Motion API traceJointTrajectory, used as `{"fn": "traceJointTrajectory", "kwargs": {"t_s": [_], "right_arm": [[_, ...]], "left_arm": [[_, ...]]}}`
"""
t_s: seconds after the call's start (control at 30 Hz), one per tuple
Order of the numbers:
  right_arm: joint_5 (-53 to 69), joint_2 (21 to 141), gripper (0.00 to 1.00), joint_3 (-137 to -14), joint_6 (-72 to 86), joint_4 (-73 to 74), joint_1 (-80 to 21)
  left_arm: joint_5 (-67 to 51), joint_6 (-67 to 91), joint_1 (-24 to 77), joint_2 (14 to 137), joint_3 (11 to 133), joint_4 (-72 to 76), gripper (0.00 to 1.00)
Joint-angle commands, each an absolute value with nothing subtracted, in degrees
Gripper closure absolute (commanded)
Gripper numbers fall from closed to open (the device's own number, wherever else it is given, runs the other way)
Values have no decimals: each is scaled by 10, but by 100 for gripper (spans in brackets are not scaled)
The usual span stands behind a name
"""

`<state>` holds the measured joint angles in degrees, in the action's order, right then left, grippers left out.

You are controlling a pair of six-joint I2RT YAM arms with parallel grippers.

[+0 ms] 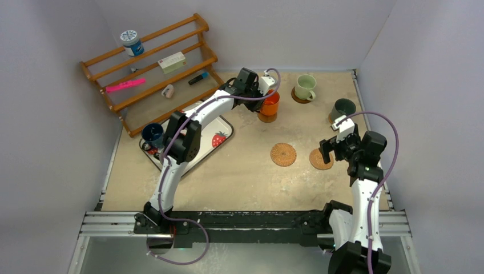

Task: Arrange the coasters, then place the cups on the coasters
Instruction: Place the cup on the coaster.

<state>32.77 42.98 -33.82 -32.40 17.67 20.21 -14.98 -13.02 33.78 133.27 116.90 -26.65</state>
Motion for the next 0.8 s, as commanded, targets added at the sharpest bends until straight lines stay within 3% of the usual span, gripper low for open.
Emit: {"fn": "traceJointTrajectory", "kwargs": {"t_s": [0.0, 0.77], "right_arm": [[344, 424, 1, -335, -326, 168, 202], [344, 424, 1, -332, -330, 167, 203]], "left_arm": [[-166, -122, 339, 1315, 1192, -226, 100], [-174, -118, 341, 1304, 1163, -226, 100]]}}
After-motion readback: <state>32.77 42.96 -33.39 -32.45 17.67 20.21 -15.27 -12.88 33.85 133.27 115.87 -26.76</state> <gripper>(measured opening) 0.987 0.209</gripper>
